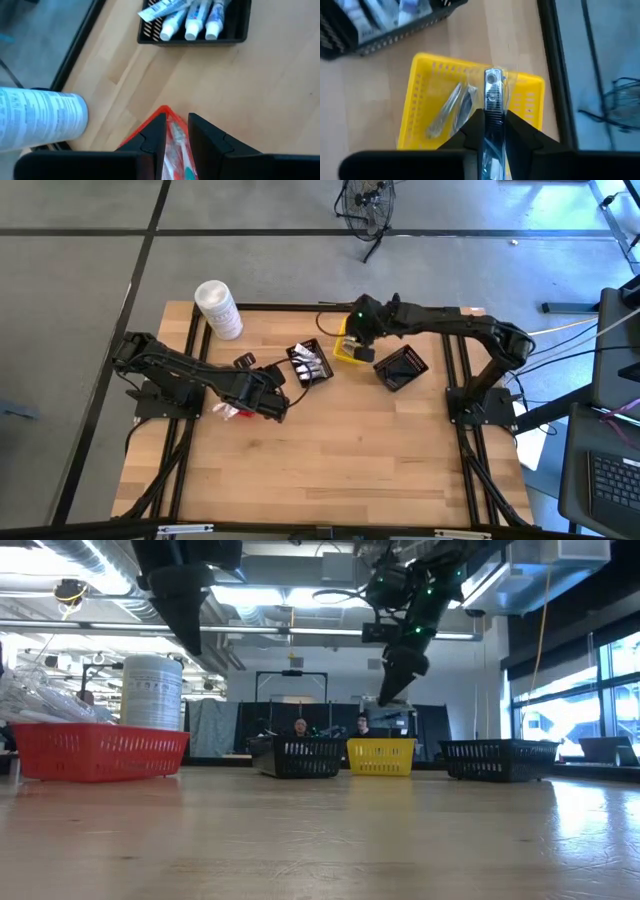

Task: Pick & Place Travel size toiletries
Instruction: Put the nail cutter into the yellow bin, then return to Home Position

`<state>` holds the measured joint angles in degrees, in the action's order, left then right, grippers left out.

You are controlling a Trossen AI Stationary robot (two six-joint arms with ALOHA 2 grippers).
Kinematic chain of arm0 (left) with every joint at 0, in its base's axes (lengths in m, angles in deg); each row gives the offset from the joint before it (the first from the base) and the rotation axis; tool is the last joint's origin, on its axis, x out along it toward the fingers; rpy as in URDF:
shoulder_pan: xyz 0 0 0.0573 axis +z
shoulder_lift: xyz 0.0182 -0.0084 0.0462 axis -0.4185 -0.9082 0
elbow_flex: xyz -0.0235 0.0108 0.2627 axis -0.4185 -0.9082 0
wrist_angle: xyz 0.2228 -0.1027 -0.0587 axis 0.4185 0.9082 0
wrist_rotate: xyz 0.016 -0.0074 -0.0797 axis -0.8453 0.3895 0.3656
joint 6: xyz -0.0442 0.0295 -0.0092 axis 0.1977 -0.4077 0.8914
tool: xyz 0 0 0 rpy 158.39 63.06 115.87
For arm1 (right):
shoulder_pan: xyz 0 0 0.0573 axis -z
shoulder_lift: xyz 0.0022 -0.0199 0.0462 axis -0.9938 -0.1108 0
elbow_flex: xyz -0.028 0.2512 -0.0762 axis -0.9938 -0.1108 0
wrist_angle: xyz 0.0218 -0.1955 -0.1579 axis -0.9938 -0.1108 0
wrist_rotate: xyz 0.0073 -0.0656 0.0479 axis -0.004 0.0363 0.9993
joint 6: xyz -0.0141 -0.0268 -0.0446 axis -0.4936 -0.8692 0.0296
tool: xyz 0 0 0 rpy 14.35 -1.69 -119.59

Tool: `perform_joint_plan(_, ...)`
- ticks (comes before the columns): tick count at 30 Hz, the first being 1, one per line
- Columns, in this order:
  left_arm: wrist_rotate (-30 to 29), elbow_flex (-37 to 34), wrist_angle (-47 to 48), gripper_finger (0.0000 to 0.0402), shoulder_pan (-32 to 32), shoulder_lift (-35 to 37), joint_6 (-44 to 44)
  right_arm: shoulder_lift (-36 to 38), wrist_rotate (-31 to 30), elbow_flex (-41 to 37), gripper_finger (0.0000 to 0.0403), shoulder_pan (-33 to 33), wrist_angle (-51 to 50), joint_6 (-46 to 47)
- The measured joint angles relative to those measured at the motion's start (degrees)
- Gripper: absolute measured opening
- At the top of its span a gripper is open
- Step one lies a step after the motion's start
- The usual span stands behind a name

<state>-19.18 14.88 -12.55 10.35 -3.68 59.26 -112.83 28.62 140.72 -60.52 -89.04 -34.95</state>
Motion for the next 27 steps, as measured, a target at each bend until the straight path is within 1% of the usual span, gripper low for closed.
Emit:
perform_joint_plan(4,-3.0,0.0,0.0,0.0075,0.0,0.0,0.8,-1.9,3.7,0.0,0.0075,2.1,0.3,1.8)
perform_joint_plan(10,-3.1,0.0,0.6,0.0075,0.0,0.5,2.3,-4.4,3.7,0.0,0.0116,3.4,1.1,2.3)
perform_joint_plan(13,-3.4,0.0,2.4,0.0075,0.0,2.5,4.5,-5.2,3.7,0.0,0.0134,3.4,1.4,4.0)
perform_joint_plan(16,-5.1,0.0,5.3,0.0075,-0.1,5.4,7.3,-5.2,3.7,0.0,0.0149,3.3,1.4,5.1)
perform_joint_plan(19,-7.6,0.0,7.0,0.0075,-0.5,8.9,9.1,-4.1,3.7,0.0,0.0160,2.9,1.5,6.7)
perform_joint_plan(22,-10.3,-0.5,6.5,0.0075,-1.0,12.6,9.2,-2.3,3.7,0.0,0.0167,2.3,1.0,6.3)
perform_joint_plan(27,-12.4,-5.0,6.3,0.0075,-1.4,20.0,11.3,4.3,3.7,0.0,0.0174,0.7,-4.2,7.0)
